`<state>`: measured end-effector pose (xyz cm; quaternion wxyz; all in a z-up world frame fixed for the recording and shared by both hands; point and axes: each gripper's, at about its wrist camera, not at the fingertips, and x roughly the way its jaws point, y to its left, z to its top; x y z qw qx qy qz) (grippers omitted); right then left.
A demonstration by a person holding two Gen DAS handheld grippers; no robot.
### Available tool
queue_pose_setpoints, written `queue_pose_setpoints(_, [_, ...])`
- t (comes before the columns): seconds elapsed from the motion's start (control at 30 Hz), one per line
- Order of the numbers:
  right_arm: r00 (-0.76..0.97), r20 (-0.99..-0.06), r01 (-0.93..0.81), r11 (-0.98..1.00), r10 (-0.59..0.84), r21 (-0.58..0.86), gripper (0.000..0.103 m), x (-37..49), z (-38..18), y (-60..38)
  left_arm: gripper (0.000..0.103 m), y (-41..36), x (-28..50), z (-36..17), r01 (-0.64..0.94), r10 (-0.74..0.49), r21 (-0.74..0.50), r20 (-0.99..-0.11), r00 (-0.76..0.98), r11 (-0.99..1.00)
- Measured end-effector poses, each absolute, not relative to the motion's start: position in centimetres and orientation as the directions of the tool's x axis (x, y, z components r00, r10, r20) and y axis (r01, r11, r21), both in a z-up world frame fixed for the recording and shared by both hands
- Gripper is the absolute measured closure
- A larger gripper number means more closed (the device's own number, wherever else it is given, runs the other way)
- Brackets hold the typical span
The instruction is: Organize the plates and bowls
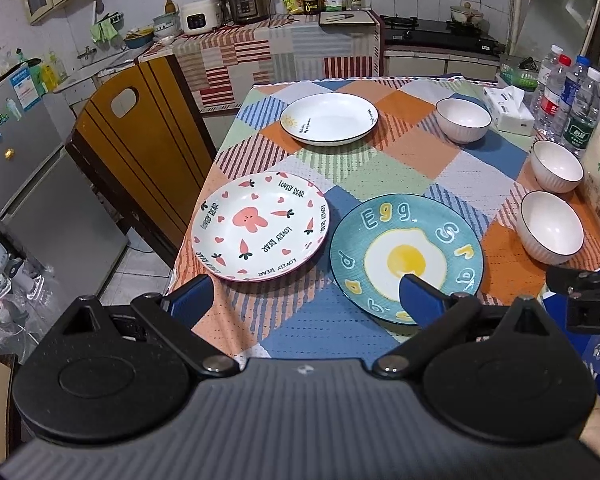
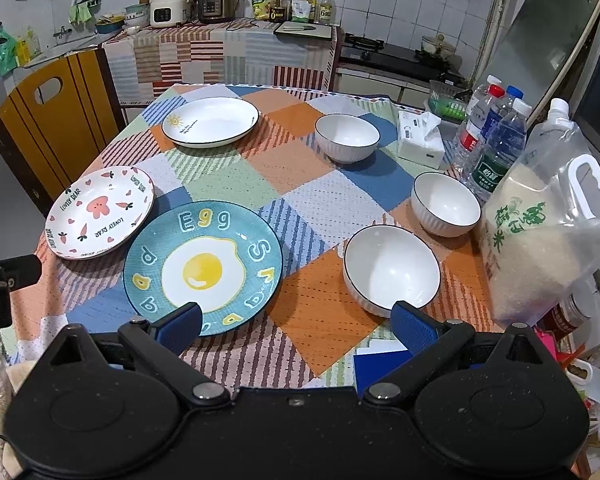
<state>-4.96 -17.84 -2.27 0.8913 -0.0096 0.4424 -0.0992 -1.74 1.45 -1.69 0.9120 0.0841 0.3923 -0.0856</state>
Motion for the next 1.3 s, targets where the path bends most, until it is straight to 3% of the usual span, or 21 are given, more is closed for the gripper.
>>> queue_pose_setpoints(0.8, [0.617, -0.764, 0.150, 0.981, -0.188, -0.120, 0.001, -4.1, -1.7, -18.8, 0.005, 1.8, -0.2, -2.8, 0.194, -0.114, 0.011, -0.775, 0.622, 0.981])
queue_pose_setpoints(1.03, [0.735, -0.676, -0.066, 0.998, 0.061, 0.017, 0.001, -3.3, -5.3, -20.9, 0.005, 2.8, 3.7, -6.7, 0.183, -0.175, -0.078, -0.774, 0.609, 0.980])
queue_pose_setpoints(1.3, [0.659, -0.730, -0.123, 0.983, 0.183, 0.135, 0.011, -0.3, -14.1, -21.3, 0.006, 1.8, 7.2, -12.9, 0.165, -0.166, -0.088, -0.817, 0.552, 0.982])
